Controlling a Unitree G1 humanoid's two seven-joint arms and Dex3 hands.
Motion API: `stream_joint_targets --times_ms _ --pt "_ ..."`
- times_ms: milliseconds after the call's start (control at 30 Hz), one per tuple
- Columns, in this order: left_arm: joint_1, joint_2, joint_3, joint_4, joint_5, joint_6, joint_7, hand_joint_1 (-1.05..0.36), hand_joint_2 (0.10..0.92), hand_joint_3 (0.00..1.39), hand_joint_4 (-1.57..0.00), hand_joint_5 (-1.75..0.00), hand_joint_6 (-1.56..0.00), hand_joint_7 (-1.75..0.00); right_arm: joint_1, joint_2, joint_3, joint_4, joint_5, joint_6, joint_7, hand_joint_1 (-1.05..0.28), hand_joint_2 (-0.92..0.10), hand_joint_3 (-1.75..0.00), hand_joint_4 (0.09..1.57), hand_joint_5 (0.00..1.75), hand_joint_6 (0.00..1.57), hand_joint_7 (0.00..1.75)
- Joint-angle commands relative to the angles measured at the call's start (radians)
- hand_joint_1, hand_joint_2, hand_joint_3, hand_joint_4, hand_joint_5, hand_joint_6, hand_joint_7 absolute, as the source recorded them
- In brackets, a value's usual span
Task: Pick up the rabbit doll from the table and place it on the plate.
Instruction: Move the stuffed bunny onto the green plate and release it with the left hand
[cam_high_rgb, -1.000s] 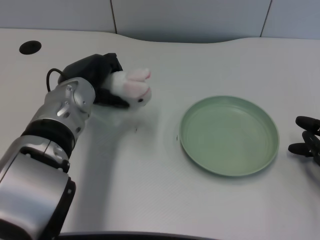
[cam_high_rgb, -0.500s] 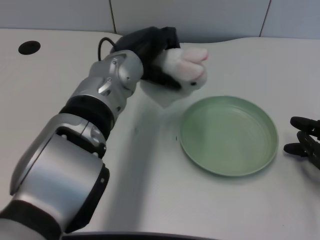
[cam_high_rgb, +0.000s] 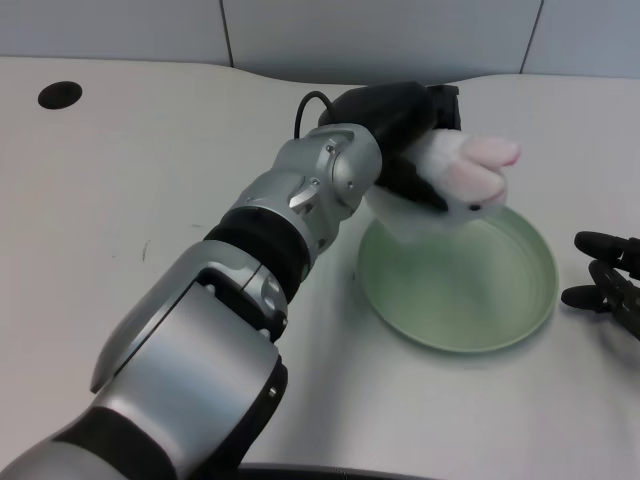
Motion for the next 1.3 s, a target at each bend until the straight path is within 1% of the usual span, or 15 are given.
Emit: stream_joint_targets --times_ms 33,100,200,233,333,433,600,667,700,767,800,867,933,1067,1300 --pt "-0.003 -0.017 -0.014 0.008 0.012 0.012 0.015 -0.23 0.915 0.09 -0.64 -1.56 -0.62 -1.53 -0.006 -0.007 -0.013 0.005 0.014 0.0 0.004 -0.42 -0.92 -0.26 0.87 0.75 0.98 0.0" --pt "0.006 -0.026 -0.023 0.01 0.016 0.018 0.025 -0.24 0.914 0.08 -0.62 -1.46 -0.63 -1.39 -0.006 -0.008 -0.009 0.003 0.011 0.006 -0.002 -0.42 -0.92 -0.26 0.88 0.76 0.98 0.0" --pt "0.022 -0.038 -0.036 0.014 0.024 0.028 0.051 -0.22 0.878 0.07 -0.66 -1.57 -0.66 -1.35 -0.004 -0.008 -0.003 -0.002 0.003 0.01 -0.014 -0.42 -0.92 -0.25 0.85 0.75 0.98 0.0" --pt "0.026 -0.041 -0.039 0.015 0.026 0.03 0.058 -0.23 0.869 0.06 -0.67 -1.48 -0.69 -1.16 -0.003 -0.008 -0.002 -0.002 0.003 0.008 -0.013 -0.42 -0.92 -0.25 0.83 0.74 0.97 0.0" --pt "0.039 -0.047 -0.047 0.019 0.036 0.037 0.07 -0.24 0.89 0.06 -0.64 -1.3 -0.73 -0.85 0.0 -0.008 0.006 -0.005 -0.007 -0.001 -0.02 -0.42 -0.92 -0.26 0.83 0.74 0.97 0.0" --pt "0.04 -0.048 -0.048 0.02 0.039 0.038 0.072 -0.24 0.897 0.05 -0.63 -1.26 -0.75 -0.76 0.001 -0.008 0.007 -0.006 -0.009 -0.002 -0.022 -0.42 -0.92 -0.26 0.83 0.74 0.97 0.0" --pt "0.049 -0.051 -0.079 0.025 0.069 0.054 0.058 -0.23 0.892 0.05 -0.57 -1.2 -0.75 -0.71 0.002 0.0 0.005 -0.008 -0.005 -0.004 -0.024 -0.4 -0.92 -0.26 0.84 0.74 0.98 0.0" --pt "0.053 -0.052 -0.092 0.026 0.08 0.056 0.058 -0.23 0.876 0.03 -0.59 -1.17 -0.76 -0.67 0.003 0.002 0.003 -0.008 -0.001 -0.007 -0.016 -0.42 -0.92 -0.26 0.83 0.85 0.98 0.0" --pt "0.057 -0.053 -0.101 0.027 0.089 0.057 0.068 -0.23 0.874 0.03 -0.6 -1.16 -0.77 -0.66 0.004 0.002 0.006 -0.01 -0.005 -0.008 -0.02 -0.43 -0.92 -0.26 0.83 0.87 0.98 0.0" --pt "0.063 -0.055 -0.114 0.027 0.1 0.058 0.086 -0.22 0.875 0.02 -0.58 -1.56 -0.67 -1.17 0.005 0.002 0.011 -0.014 -0.012 -0.007 -0.028 -0.43 -0.92 -0.27 0.84 0.9 0.98 0.0" --pt "0.068 -0.056 -0.118 0.027 0.102 0.057 0.09 -0.22 0.876 0.02 -0.58 -1.63 -0.64 -1.27 0.006 0.003 0.012 -0.016 -0.014 -0.009 -0.031 -0.43 -0.92 -0.27 0.84 0.9 0.98 0.0" --pt "0.072 -0.057 -0.119 0.027 0.103 0.055 0.091 -0.21 0.909 0.03 -0.51 -1.37 -0.64 -1.01 0.007 0.003 0.014 -0.017 -0.015 -0.013 -0.031 -0.42 -0.92 -0.27 0.83 0.9 0.98 0.0" --pt "0.073 -0.06 -0.125 0.028 0.109 0.059 0.091 -0.21 0.917 0.04 -0.5 -1.29 -0.65 -0.91 0.009 0.005 0.013 -0.018 -0.012 -0.015 -0.029 -0.42 -0.92 -0.27 0.83 0.9 0.98 0.0" --pt "0.074 -0.069 -0.135 0.03 0.118 0.079 0.09 -0.21 0.905 0.02 -0.57 -1.42 -0.64 -0.95 0.011 0.007 0.015 -0.021 -0.014 -0.02 -0.033 -0.42 -0.92 -0.27 0.84 0.93 0.98 0.0" --pt "0.087 -0.075 -0.116 0.027 0.094 0.067 0.107 -0.23 0.914 0.02 -0.56 -1.32 -0.63 -0.91 0.012 0.007 0.016 -0.018 -0.014 -0.025 -0.028 -0.44 -0.92 -0.27 0.81 0.92 0.98 0.0"
